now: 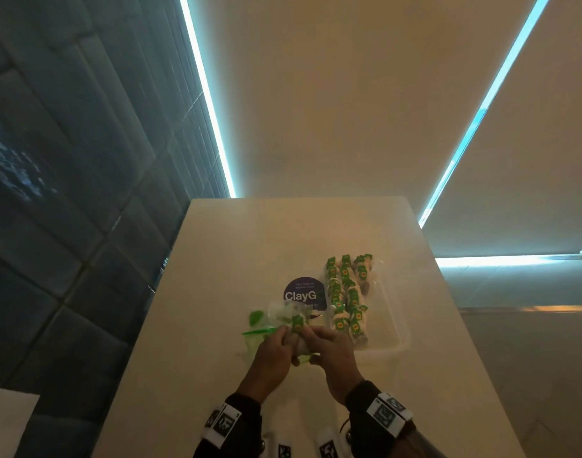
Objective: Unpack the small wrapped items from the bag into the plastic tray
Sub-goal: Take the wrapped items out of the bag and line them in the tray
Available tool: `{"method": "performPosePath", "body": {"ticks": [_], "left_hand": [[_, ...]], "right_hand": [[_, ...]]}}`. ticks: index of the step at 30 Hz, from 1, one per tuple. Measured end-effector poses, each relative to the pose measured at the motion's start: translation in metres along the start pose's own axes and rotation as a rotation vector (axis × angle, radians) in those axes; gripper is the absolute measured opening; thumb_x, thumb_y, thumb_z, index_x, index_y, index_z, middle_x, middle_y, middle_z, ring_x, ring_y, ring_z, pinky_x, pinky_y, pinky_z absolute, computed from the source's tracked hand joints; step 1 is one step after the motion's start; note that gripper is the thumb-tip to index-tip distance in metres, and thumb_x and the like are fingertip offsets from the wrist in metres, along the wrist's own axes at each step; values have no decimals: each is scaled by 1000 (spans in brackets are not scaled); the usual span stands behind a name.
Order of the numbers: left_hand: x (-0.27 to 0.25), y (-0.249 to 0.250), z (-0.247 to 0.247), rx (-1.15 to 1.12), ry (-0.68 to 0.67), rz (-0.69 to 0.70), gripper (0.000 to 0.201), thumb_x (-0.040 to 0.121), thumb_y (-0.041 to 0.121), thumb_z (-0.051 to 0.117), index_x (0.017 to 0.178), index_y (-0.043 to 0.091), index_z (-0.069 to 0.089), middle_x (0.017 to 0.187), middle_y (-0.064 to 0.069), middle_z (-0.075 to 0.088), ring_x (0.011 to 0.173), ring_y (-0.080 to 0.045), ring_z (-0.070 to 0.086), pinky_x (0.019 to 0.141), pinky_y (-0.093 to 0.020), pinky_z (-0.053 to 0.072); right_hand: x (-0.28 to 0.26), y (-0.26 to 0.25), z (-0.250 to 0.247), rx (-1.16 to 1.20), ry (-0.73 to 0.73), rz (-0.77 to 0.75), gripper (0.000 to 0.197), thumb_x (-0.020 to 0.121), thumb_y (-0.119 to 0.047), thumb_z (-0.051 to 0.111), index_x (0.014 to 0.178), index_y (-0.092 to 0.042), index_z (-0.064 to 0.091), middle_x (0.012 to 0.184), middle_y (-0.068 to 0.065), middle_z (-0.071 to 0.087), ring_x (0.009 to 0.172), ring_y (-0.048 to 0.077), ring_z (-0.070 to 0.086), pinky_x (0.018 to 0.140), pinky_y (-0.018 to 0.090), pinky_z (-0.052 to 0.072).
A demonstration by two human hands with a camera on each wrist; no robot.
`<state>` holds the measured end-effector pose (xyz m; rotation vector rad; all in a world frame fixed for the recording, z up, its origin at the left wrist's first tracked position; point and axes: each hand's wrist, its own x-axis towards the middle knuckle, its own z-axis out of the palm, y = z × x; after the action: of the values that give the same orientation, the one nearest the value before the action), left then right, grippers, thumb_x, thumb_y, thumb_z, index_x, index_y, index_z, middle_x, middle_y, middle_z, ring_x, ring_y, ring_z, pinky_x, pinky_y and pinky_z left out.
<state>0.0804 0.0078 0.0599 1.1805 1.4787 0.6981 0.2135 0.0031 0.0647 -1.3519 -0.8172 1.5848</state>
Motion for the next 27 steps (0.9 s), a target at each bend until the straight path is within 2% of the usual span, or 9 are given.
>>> {"method": "performPosePath", "body": {"ticks": [2,7,10,13,15,18,20,23,27], "left_hand": [[3,0,1,-8,31,6,23,102,19,43,83,21,56,74,-4,58,58,-13,52,50,-19,39],[2,3,1,-36,-7,46,23,102,17,41,89,21,59,75,-2,59,60,-12,53,47,-14,38],[0,6,0,-30,8,85,20,102,18,45,93,19,63,75,-1,62,59,-11,57,48,-14,40],[-3,7,-1,-33,45,108,13,99,24,53,95,19,64,79,-3,69,59,-12,65,50,-18,46],[-4,3,-1,-11,48,89,11,96,27,57,92,19,64,81,-2,71,65,-13,69,54,-21,49],[1,-13,-2,194,101,70,18,95,27,57,82,19,67,80,-2,69,74,-16,65,68,-30,50],[6,-24,-3,399,131,87,20,95,18,54,84,14,71,88,-6,68,84,-19,63,78,-30,46],[15,-30,2,560,145,114,22,90,4,50,90,11,71,104,-9,64,100,-23,62,84,-20,41],[28,-21,7,729,105,77,27,98,22,45,116,12,62,128,-8,54,118,-23,54,96,-29,41]], "right_hand": [[-2,-1,1,26,-12,1,23,92,-26,63,95,-7,76,95,21,71,80,30,61,68,40,48],[-6,-4,3,146,-45,-31,35,84,-29,64,97,2,74,99,34,64,80,36,59,74,47,45],[-5,-6,1,121,-39,-43,37,82,-31,67,94,2,74,97,31,67,79,34,62,74,46,47],[-2,-6,-3,87,-45,-33,36,79,-29,70,93,4,73,95,28,69,80,33,65,76,47,52],[0,-5,-5,64,-11,-36,28,80,-23,72,91,3,74,94,26,71,85,37,67,82,52,54],[4,-7,-12,69,88,-28,14,86,-10,69,90,2,75,95,22,73,91,36,67,87,53,54],[6,-8,-19,99,128,-10,13,86,-7,68,91,4,73,98,25,71,90,34,66,88,56,52],[6,-7,-27,105,135,16,14,87,-7,66,92,4,72,100,26,70,93,40,66,91,58,50],[4,-5,-29,45,134,29,15,87,-11,68,91,2,74,98,23,72,99,45,64,90,61,49]]}}
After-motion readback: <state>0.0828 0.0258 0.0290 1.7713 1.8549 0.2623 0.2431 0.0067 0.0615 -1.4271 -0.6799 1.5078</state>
